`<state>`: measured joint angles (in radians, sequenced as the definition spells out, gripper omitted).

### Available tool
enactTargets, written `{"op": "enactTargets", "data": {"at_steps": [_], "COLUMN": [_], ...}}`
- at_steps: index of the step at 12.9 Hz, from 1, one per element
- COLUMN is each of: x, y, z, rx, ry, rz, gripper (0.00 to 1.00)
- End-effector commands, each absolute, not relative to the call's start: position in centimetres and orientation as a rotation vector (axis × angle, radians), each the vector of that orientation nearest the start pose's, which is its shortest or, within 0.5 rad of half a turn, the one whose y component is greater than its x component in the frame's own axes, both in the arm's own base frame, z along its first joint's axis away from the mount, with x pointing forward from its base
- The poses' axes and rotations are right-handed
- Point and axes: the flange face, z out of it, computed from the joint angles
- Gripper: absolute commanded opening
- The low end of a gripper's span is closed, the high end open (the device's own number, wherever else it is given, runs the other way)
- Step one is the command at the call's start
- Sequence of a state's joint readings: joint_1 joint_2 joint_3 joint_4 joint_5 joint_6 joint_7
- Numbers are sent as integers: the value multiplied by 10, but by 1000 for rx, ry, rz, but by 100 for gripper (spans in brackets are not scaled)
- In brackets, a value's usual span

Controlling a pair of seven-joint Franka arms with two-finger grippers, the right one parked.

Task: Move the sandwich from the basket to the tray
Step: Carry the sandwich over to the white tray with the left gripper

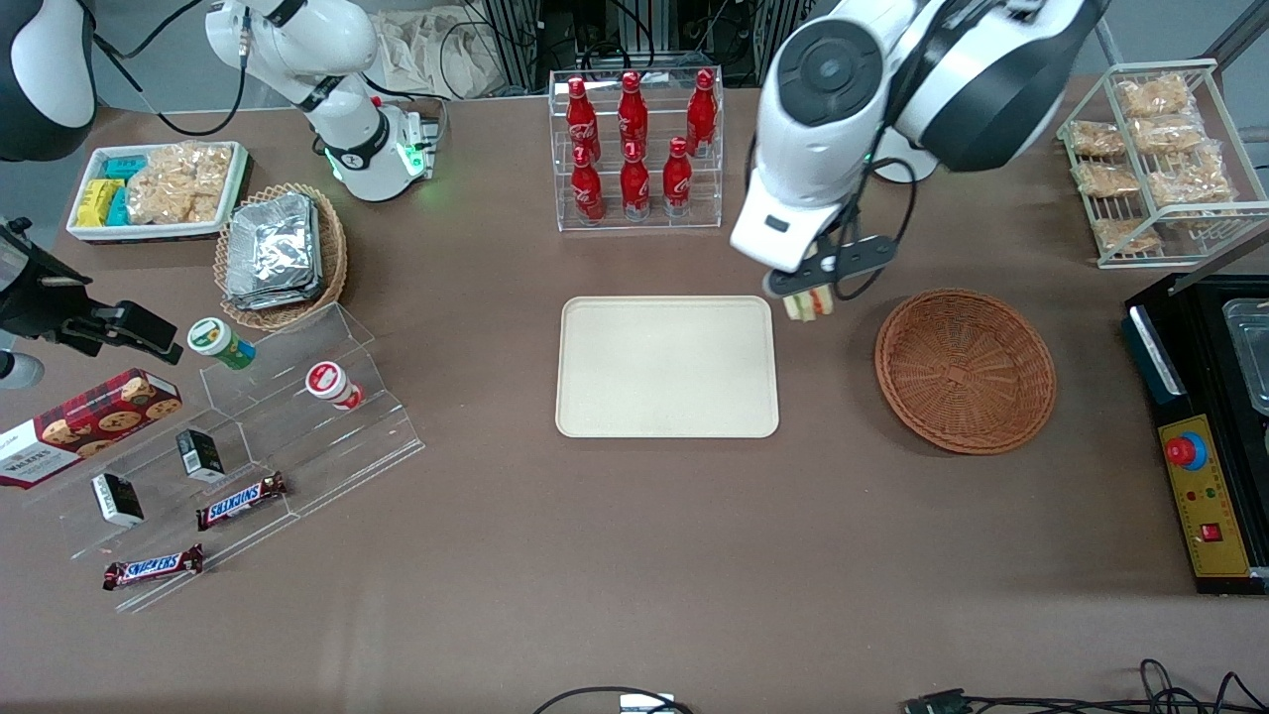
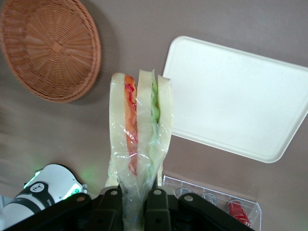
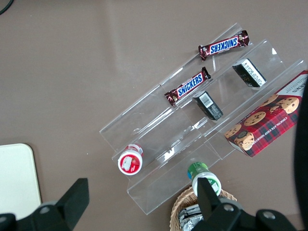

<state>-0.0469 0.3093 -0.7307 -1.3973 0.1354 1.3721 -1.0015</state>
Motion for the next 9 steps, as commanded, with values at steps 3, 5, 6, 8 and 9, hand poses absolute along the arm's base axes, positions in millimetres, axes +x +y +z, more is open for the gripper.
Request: {"op": "enactTargets", "data": {"at_steps": [3, 5, 6, 8, 9], "x": [465, 460, 461, 463, 465], "y": [-380, -383, -377, -368, -366], "z": [451, 396, 370, 330, 313], "rx": [-2948, -2989, -3017, -3053, -3062], "ry": [-208, -138, -120, -25, 16], "rz": [343, 307, 276, 251, 241], "gripper": [0, 0, 0, 0, 0]}}
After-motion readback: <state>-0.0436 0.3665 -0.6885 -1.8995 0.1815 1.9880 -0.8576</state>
